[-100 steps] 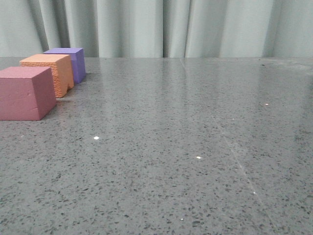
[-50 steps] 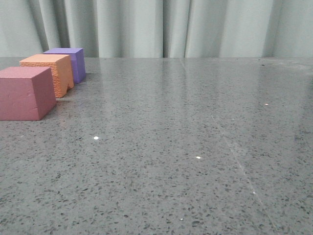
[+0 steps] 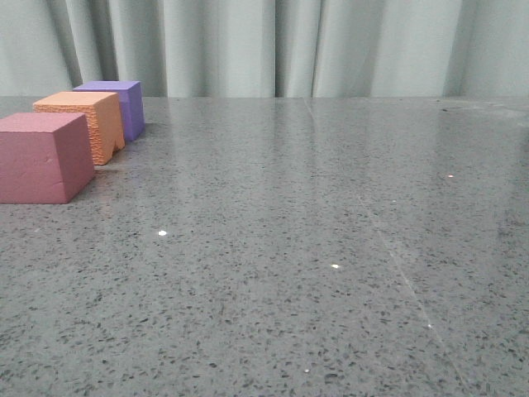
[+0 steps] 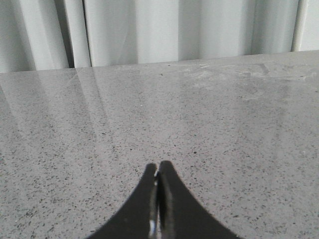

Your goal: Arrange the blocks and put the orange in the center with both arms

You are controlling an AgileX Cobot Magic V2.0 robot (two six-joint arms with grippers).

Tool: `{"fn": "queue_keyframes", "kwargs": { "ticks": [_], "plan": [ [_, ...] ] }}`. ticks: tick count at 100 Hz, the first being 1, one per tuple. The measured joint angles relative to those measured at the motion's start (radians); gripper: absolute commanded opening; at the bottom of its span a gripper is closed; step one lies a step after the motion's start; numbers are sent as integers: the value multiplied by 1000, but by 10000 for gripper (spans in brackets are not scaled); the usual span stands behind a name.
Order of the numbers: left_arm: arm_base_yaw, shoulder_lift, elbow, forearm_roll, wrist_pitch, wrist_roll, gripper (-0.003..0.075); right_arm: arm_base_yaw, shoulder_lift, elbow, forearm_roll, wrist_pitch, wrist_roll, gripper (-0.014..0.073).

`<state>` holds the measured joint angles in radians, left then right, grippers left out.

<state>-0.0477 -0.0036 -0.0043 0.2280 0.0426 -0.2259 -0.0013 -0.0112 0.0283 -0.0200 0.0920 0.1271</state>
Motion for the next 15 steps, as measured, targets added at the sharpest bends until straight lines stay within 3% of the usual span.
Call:
{"fn": "queue_keyframes", "kwargs": {
  "ticks": [15],
  "plan": [
    [0,0,0,0,0,2,-19,0,0,0,0,0,0,-67]
  ]
}}
